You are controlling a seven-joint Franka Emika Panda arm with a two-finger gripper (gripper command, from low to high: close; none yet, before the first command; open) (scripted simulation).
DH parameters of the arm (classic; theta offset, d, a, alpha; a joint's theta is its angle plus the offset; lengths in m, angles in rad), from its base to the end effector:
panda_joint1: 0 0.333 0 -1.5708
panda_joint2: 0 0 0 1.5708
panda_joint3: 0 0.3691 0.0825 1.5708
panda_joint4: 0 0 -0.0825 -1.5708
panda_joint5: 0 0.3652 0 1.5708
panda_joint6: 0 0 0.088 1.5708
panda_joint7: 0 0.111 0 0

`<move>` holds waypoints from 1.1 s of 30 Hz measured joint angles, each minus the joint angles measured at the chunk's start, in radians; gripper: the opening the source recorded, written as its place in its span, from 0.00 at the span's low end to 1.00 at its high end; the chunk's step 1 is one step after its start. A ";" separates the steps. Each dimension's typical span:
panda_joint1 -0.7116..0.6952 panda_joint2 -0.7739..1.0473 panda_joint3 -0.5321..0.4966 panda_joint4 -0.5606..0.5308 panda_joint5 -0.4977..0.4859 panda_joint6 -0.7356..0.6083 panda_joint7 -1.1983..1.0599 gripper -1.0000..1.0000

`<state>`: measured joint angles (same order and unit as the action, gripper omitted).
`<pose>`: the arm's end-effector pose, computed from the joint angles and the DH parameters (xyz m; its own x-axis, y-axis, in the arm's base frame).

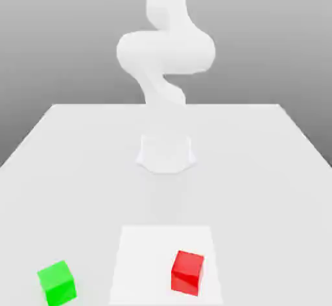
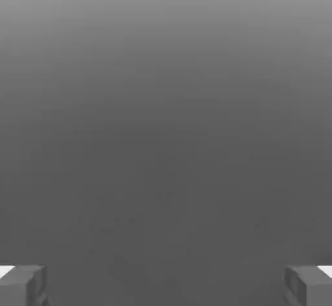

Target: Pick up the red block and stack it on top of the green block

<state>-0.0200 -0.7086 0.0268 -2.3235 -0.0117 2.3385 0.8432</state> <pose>0.3304 0.0064 0.7082 0.4992 -0.7332 0.4618 -0.5592 -0.6797 -0.4747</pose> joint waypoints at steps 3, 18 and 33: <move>-0.023 0.114 0.032 -0.029 -0.016 0.048 0.055 0.50; -0.068 0.659 0.116 -0.169 -0.084 0.277 0.311 0.50; -0.019 1.048 0.078 -0.198 -0.112 0.521 0.417 0.00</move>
<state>-0.0394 0.3391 0.1047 -2.5217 -0.1237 2.8591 1.2600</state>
